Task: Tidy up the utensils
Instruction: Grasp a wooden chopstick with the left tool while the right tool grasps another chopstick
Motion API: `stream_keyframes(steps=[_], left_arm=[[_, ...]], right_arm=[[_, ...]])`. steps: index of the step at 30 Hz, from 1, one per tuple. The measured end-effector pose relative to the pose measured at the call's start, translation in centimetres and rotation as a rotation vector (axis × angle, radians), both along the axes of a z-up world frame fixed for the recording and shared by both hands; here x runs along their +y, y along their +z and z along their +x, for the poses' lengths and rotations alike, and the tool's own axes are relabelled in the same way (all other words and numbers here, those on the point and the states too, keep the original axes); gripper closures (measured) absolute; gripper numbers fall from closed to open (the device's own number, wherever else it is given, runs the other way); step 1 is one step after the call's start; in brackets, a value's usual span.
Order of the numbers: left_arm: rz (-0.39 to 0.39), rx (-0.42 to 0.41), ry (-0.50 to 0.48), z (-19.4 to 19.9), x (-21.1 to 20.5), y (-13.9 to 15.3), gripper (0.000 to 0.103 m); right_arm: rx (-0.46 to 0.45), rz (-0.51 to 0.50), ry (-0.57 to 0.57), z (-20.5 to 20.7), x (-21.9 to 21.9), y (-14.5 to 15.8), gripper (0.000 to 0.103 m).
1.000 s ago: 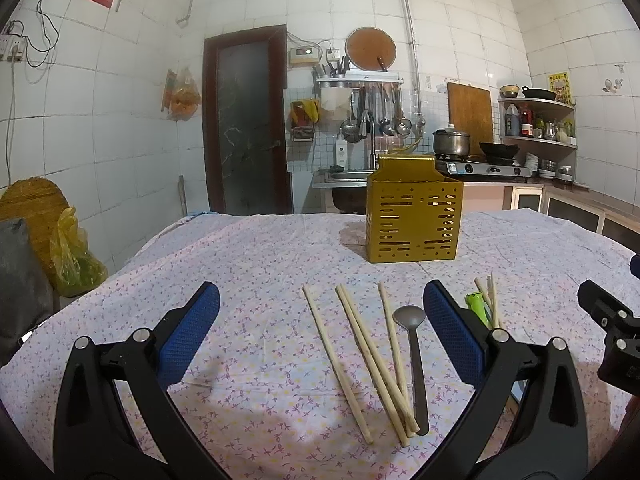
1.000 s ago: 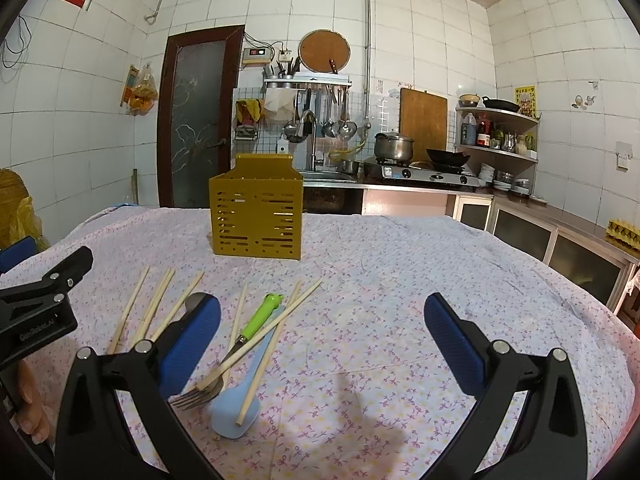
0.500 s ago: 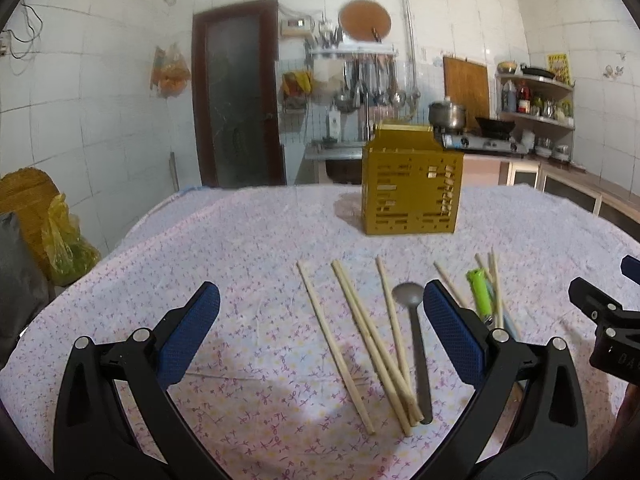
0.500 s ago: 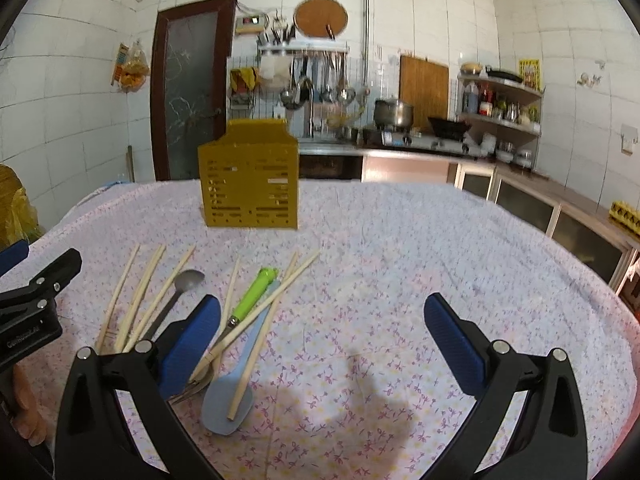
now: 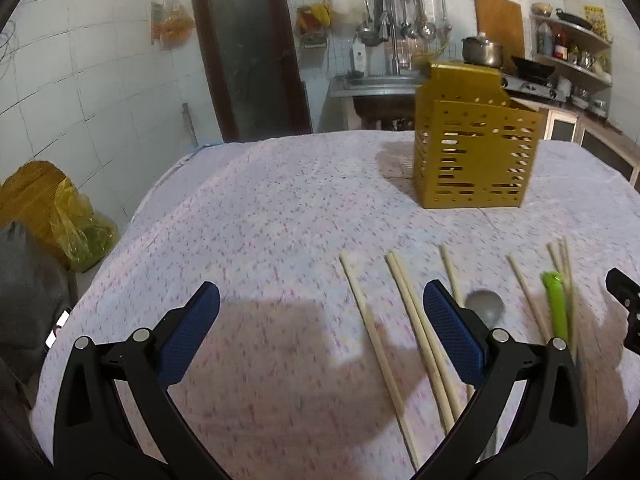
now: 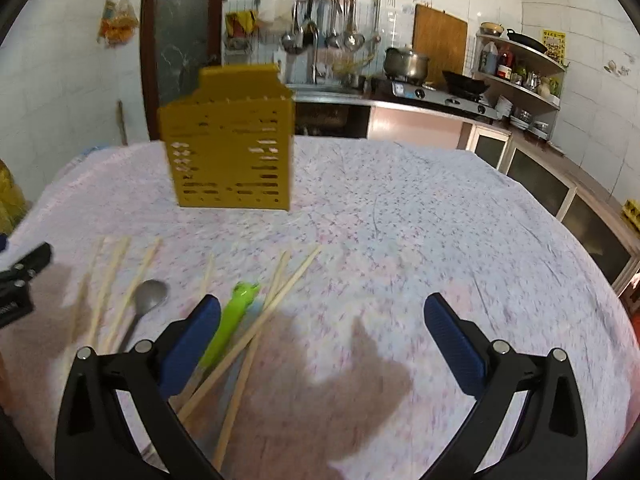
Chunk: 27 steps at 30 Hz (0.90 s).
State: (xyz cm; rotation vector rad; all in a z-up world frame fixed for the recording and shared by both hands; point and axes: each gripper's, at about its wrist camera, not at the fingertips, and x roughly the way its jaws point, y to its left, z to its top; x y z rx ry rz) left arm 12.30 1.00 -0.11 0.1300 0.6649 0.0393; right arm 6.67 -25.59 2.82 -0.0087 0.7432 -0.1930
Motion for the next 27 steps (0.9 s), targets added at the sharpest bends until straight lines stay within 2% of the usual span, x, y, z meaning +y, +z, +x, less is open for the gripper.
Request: stream_keyframes(steps=[5, 7, 11, 15, 17, 20, 23, 27], left_arm=[[-0.063, 0.078, 0.002, 3.2, 0.3, -1.5, 0.005], [-0.072, 0.106, -0.001, 4.0, 0.4, -2.2, 0.005], [-0.09, 0.142, 0.005, 5.0, 0.3, -3.4, 0.005], [-0.105, 0.176, 0.008, 5.9, 0.3, -4.1, 0.008], [-0.115, 0.189, 0.012, 6.2, 0.4, -4.3, 0.009], [-0.126, 0.219, 0.021, 6.5, 0.8, -4.8, 0.02], [-0.155, 0.269, 0.023, 6.9, 1.2, -5.3, 0.031], [-0.139, 0.28, 0.025, 7.1, 1.0, -5.5, 0.032]], right_arm=[[0.08, 0.037, -0.039, 3.6, -0.8, -1.5, 0.009], [0.1, 0.028, -0.062, 4.5, -1.1, -2.0, 0.015], [0.118, 0.021, -0.11, 5.5, -1.9, -2.6, 0.017], [0.173, 0.072, -0.115, 6.8, -2.5, -3.5, 0.027], [0.192, 0.065, -0.129, 7.2, -2.3, -4.0, 0.031], [0.199, 0.061, -0.148, 7.3, -2.3, -4.2, 0.033], [0.208, 0.08, -0.15, 7.6, -2.1, -4.1, 0.039], [0.217, 0.124, -0.166, 7.8, -2.2, -4.1, 0.045]])
